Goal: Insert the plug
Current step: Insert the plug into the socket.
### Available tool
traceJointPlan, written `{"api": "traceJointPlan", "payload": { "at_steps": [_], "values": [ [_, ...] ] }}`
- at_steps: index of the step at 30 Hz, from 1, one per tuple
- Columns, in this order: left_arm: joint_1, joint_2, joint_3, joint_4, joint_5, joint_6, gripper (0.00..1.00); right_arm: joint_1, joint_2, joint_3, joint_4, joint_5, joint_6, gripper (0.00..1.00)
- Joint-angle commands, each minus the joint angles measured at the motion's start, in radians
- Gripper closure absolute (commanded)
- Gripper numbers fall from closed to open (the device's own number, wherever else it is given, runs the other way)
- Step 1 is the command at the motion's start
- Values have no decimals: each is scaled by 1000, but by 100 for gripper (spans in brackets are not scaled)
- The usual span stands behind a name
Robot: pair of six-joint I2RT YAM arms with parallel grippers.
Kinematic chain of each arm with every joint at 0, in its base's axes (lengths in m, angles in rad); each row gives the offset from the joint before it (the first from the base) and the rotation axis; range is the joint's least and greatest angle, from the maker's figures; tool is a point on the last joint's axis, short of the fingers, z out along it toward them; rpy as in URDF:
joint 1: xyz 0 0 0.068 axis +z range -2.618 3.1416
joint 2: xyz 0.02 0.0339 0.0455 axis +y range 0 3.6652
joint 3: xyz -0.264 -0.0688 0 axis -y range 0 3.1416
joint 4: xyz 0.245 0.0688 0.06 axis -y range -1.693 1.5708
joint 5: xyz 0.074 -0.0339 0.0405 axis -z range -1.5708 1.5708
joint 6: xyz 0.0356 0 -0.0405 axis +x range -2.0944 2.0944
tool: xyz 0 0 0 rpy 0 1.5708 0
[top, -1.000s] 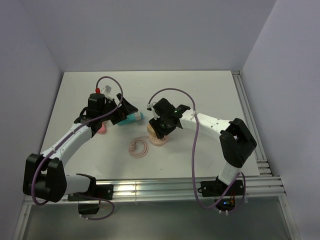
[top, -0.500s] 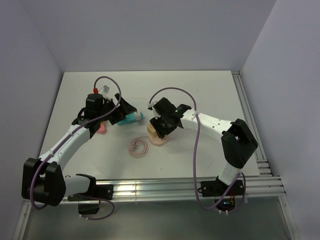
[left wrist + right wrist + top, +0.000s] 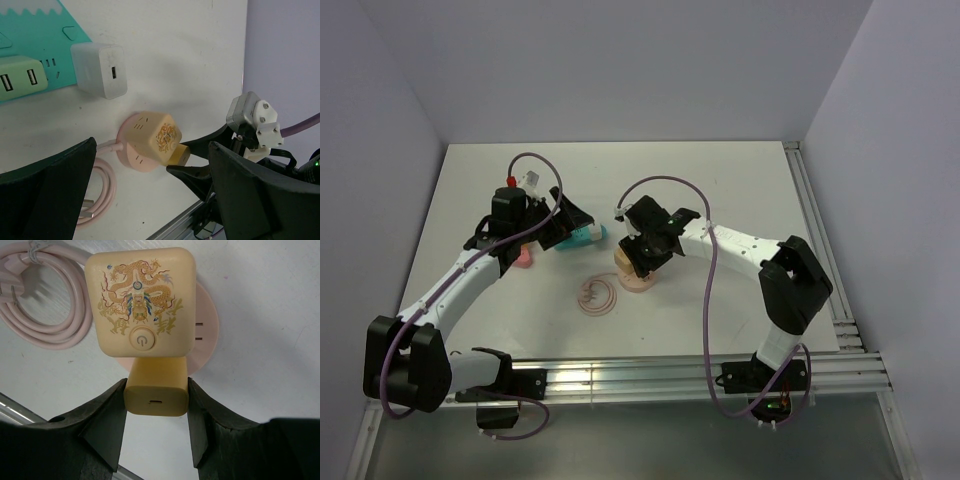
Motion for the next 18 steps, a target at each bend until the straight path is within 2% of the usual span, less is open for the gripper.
{"api": "traceJointPlan", "payload": {
  "at_steps": [1,18],
  "values": [
    [5,-7,3,14,17,12,1,6,2,32,-7,1,-3,100],
    [5,-2,0,9,23,18,1,18,60,64,-30,6,-3,100]
  ]
}}
